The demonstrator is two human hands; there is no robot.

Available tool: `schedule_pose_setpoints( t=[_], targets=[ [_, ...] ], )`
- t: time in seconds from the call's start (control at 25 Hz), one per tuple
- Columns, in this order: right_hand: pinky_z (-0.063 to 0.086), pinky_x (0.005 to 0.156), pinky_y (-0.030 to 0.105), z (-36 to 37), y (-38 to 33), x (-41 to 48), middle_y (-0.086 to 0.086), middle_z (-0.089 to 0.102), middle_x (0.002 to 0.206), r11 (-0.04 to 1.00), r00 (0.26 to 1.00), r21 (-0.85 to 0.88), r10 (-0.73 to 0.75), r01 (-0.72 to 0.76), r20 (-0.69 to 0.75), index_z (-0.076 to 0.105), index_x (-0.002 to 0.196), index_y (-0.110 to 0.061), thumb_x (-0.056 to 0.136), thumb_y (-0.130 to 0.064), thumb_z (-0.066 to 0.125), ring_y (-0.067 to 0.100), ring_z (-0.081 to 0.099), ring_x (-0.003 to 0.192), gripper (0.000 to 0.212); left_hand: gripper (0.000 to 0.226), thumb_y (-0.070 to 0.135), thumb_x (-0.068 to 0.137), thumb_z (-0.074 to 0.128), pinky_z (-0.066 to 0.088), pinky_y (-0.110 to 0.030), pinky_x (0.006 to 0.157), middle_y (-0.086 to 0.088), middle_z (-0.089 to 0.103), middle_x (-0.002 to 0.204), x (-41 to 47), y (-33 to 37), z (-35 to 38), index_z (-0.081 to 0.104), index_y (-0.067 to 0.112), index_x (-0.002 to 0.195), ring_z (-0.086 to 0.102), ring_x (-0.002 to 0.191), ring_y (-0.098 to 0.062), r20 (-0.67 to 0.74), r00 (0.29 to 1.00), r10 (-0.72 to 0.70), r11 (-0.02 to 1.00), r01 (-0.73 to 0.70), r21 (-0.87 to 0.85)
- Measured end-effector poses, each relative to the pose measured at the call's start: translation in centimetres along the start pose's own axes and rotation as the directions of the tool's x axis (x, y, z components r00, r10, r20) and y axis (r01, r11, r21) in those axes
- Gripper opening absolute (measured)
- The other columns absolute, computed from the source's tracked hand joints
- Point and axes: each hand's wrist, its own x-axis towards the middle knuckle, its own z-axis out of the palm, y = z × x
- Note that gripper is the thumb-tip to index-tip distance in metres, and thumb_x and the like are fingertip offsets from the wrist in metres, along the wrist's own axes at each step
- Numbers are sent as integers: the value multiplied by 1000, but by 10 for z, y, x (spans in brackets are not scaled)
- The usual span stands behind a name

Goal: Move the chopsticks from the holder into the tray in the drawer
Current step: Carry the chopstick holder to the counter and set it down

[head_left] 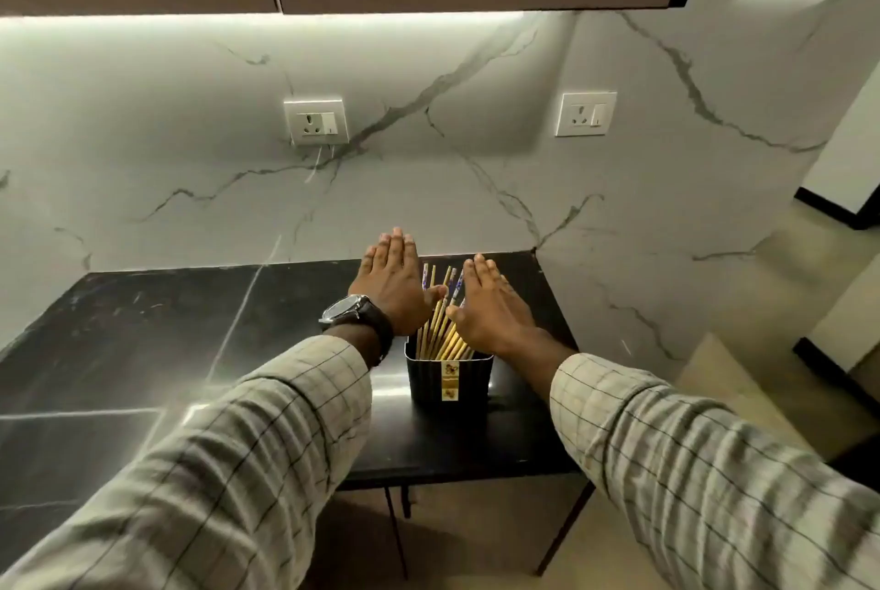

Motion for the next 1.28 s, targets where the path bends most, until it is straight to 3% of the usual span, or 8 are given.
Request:
schedule_pose_setpoints(
  t=[0.36, 0.6, 0.68, 0.84, 0.92, 1.04, 1.16, 1.28],
  targets=[
    [12, 127, 42, 58, 15, -10, 7, 0, 173, 997, 993, 21, 75, -77, 92, 13, 165, -19, 105, -52, 41, 25, -2, 160, 75, 92, 62, 100, 35, 1, -46, 126, -18, -8, 169, -15, 1, 73, -3, 4, 161, -7, 156, -32, 276, 955, -110, 971, 163, -176],
    [21, 126, 45, 91, 21, -16, 7, 2, 173, 991, 989, 45, 124, -128, 80, 27, 162, -19, 105, -51, 39, 27, -1, 160, 66, 95, 61, 98, 41, 13, -49, 125, -23, 7, 168, -26, 1, 121, 3, -1, 160, 9, 155, -38, 352, 910, -220, 890, 335, -309],
    [27, 124, 48, 98, 22, -19, 6, 2, 174, 984, 987, 96, 143, -149, 72, 29, 161, -19, 106, -50, 38, 26, -1, 160, 64, 94, 59, 93, 49, 28, -51, 121, -23, 23, 163, -25, 0, 135, 14, 1, 158, 26, 150, -39, 368, 888, -276, 795, 426, -432],
    [34, 120, 53, 107, 19, -25, 4, 3, 174, 923, 974, 321, 228, -210, -17, 13, 165, -20, 106, -48, 40, 26, 8, 159, 71, 80, 56, 80, 59, 50, -50, 104, -14, 60, 138, -9, -7, 165, 41, 9, 143, 61, 122, -32, 499, 822, -274, 399, 570, -719],
    [39, 117, 51, 109, 16, -25, 7, 12, 172, 828, 933, 471, 359, -306, -24, 9, 165, -21, 105, -47, 44, 29, 24, 156, 74, 77, 60, 71, 62, 54, -48, 98, -10, 68, 127, -10, -5, 161, 52, 15, 134, 67, 111, -27, 547, 789, -278, 266, 611, -746],
    [46, 110, 48, 109, 16, -18, 9, 39, 162, 548, 823, 683, 550, -483, 141, 23, 162, -20, 104, -43, 50, 32, 44, 145, 68, 34, 37, 97, 53, 55, -35, 83, -6, 73, 109, -17, 1, 144, 64, 14, 119, 69, 99, -20, 560, 779, -283, 107, 606, -789],
    [54, 101, 46, 113, 24, -9, 9, 62, 139, 254, 752, 797, 567, -548, 336, 50, 146, -19, 100, -35, 55, 29, 62, 123, 49, 28, 22, 102, 45, 48, -29, 71, -5, 70, 103, -16, -2, 147, 64, 8, 118, 65, 91, -17, 582, 750, -314, 21, 618, -786],
    [60, 92, 48, 113, 32, -3, 10, 73, 111, 16, 711, 811, 492, -585, 503, 59, 128, -21, 99, -32, 55, 28, 73, 100, 32, 27, 19, 98, 42, 52, -37, 84, -11, 70, 111, -16, 0, 146, 63, 9, 112, 65, 96, -23, 596, 742, -308, -28, 619, -785]
  ],
)
